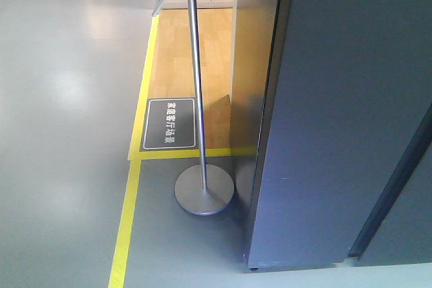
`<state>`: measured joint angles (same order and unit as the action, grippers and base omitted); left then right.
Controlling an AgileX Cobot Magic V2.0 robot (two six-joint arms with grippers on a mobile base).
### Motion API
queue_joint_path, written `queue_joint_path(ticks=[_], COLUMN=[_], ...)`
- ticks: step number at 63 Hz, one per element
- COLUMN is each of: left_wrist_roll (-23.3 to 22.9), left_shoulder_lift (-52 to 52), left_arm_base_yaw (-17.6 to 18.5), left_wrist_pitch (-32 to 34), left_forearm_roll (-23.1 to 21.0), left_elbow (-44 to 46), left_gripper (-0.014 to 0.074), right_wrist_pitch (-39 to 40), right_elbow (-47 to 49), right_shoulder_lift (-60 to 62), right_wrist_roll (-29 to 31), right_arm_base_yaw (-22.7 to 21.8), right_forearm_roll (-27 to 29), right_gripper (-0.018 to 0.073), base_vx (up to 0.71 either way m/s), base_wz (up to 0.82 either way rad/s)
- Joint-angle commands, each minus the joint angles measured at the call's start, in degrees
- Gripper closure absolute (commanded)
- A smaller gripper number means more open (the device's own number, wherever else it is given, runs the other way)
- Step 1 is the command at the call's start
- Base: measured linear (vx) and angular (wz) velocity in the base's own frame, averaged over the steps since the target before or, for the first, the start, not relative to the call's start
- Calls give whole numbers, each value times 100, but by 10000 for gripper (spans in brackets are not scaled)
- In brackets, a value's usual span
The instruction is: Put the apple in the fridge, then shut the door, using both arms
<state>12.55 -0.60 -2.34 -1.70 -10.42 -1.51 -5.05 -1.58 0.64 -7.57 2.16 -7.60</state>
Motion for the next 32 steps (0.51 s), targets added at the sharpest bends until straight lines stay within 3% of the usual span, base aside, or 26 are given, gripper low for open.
queue_joint_path(ticks=[1, 32], left_wrist_roll=[1, 1], left_shoulder_lift=[-95, -95], left_arm_base_yaw=[-9, -9], left_wrist_pitch=[434, 434], left_forearm_roll=[-17, -17], left_elbow=[-119, -119], left_gripper=[603, 603], right_wrist_pitch=[505, 505], right_elbow=[-85, -85], right_shoulder_lift=[104, 104], right_wrist_roll=[-5, -5], right_arm_base_yaw=[7, 7], right_forearm_roll=[-29, -29], right_gripper=[563, 563], base_vx=[0, 0], base_wz=[0, 0])
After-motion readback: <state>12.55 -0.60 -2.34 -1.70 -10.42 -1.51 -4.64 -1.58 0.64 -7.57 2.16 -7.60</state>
